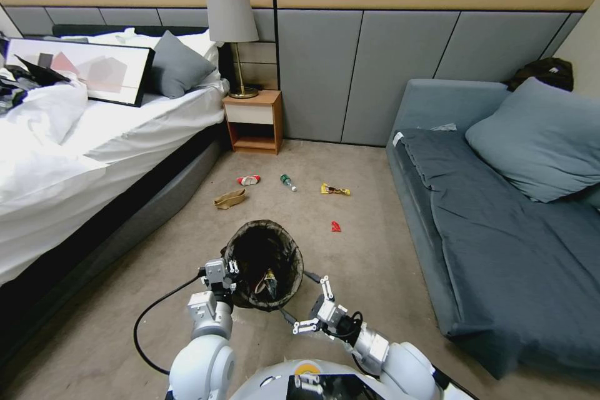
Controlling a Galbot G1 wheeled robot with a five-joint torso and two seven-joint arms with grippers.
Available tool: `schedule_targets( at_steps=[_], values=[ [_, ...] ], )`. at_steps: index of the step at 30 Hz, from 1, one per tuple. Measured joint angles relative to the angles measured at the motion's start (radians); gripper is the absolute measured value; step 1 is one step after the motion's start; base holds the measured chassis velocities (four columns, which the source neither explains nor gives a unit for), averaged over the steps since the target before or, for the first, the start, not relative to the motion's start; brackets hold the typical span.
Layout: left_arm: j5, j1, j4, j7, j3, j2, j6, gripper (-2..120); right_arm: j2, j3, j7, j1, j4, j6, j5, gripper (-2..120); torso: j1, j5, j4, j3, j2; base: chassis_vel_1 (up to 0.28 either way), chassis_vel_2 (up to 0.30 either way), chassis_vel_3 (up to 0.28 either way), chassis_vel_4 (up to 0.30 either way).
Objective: Pick up the trash bin, then pick up the garbage from the floor and place it into the trash bin.
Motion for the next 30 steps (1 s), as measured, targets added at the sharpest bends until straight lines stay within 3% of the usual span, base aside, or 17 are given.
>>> schedule_targets(
  at_steps=[5, 14, 30],
  values=[
    [-0.011, 0.005, -0.004, 0.000, -0.021, 0.005, -0.005, 7, 0.101, 0.069, 0.079, -0.038, 0.006, 0.016, -0.005, 100, 0.000, 0.0002, -0.0002, 0.000, 0.000, 0.000, 0.000, 0.000, 0.000],
    [-0.013, 0.015, -0.006, 0.000, -0.042, 0.012, -0.021, 7, 0.210, 0.143, 0.174, -0.094, -0.019, 0.038, -0.006, 100, 0.000, 0.0003, -0.0003, 0.000, 0.000, 0.000, 0.000, 0.000, 0.000],
    [-0.007, 0.020, -0.014, -0.001, -0.043, 0.014, -0.026, 6, 0.279, 0.149, 0.240, -0.111, -0.093, 0.094, 0.002, 100, 0.000, 0.0003, -0.0002, 0.000, 0.000, 0.000, 0.000, 0.000, 0.000]
  ],
)
